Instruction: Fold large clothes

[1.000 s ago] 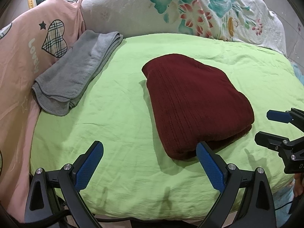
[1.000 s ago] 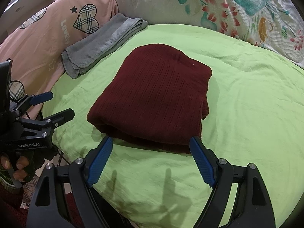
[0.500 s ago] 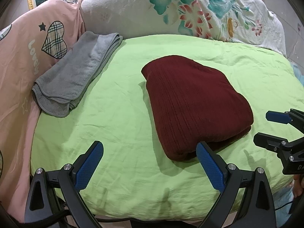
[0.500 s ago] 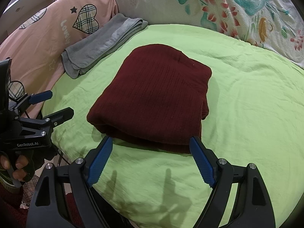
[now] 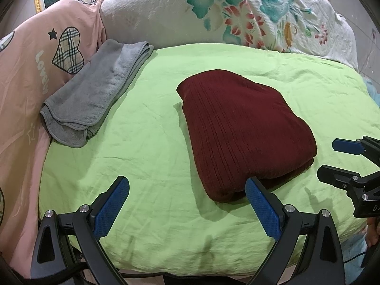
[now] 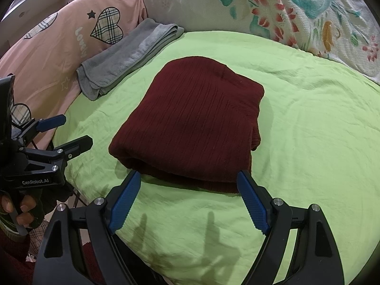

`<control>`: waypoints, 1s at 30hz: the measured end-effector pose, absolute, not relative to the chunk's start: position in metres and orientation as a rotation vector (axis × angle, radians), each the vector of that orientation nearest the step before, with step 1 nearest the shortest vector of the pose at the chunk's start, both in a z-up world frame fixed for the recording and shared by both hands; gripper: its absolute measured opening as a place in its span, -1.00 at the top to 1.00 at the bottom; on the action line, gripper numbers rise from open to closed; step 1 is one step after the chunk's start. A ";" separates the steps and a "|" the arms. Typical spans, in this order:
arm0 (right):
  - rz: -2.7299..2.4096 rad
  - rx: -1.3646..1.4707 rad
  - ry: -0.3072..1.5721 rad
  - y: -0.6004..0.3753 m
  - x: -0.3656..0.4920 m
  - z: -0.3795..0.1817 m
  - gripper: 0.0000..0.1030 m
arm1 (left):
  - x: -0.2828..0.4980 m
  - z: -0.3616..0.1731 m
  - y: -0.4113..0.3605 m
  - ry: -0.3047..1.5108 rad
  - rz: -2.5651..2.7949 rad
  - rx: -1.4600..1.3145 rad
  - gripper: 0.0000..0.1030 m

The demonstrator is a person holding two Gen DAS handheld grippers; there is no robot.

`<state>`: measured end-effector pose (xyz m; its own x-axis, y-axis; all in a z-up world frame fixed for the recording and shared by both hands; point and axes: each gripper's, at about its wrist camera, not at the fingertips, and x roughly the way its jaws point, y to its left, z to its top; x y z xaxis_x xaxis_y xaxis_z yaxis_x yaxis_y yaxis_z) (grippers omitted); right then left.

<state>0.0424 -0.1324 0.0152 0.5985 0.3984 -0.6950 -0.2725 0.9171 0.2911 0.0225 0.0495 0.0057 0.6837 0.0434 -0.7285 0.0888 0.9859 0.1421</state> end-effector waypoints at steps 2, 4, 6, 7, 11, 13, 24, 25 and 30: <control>0.389 0.162 0.843 -0.132 0.042 0.015 -0.62 | 0.023 0.006 0.049 0.819 -0.026 0.172 -0.91; 0.390 0.164 0.843 -0.132 0.043 0.015 -0.62 | 0.023 0.006 0.049 0.821 -0.027 0.176 -0.91; 0.391 0.165 0.843 -0.133 0.043 0.015 -0.62 | 0.023 0.006 0.049 0.820 -0.028 0.176 -0.91; 0.392 0.167 0.842 -0.133 0.044 0.015 -0.62 | 0.023 0.007 0.048 0.820 -0.028 0.176 -0.91; 0.391 0.173 0.840 -0.133 0.046 0.017 -0.62 | 0.024 0.007 0.048 0.819 -0.030 0.175 -0.91; 0.390 0.172 0.840 -0.133 0.046 0.017 -0.61 | 0.023 0.007 0.046 0.818 -0.029 0.177 -0.91; 0.390 0.177 0.840 -0.134 0.049 0.019 -0.62 | 0.025 0.008 0.044 0.813 -0.025 0.184 -0.91; 0.388 0.177 0.840 -0.135 0.050 0.019 -0.62 | 0.025 0.008 0.044 0.811 -0.022 0.185 -0.91; 0.388 0.178 0.842 -0.137 0.054 0.019 -0.62 | 0.026 0.008 0.044 0.809 -0.020 0.190 -0.91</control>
<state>0.0536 -0.1373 0.0185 0.6013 0.4023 -0.6903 -0.2631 0.9155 0.3043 0.0264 0.0436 0.0084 0.6907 0.0550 -0.7210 0.0902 0.9828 0.1614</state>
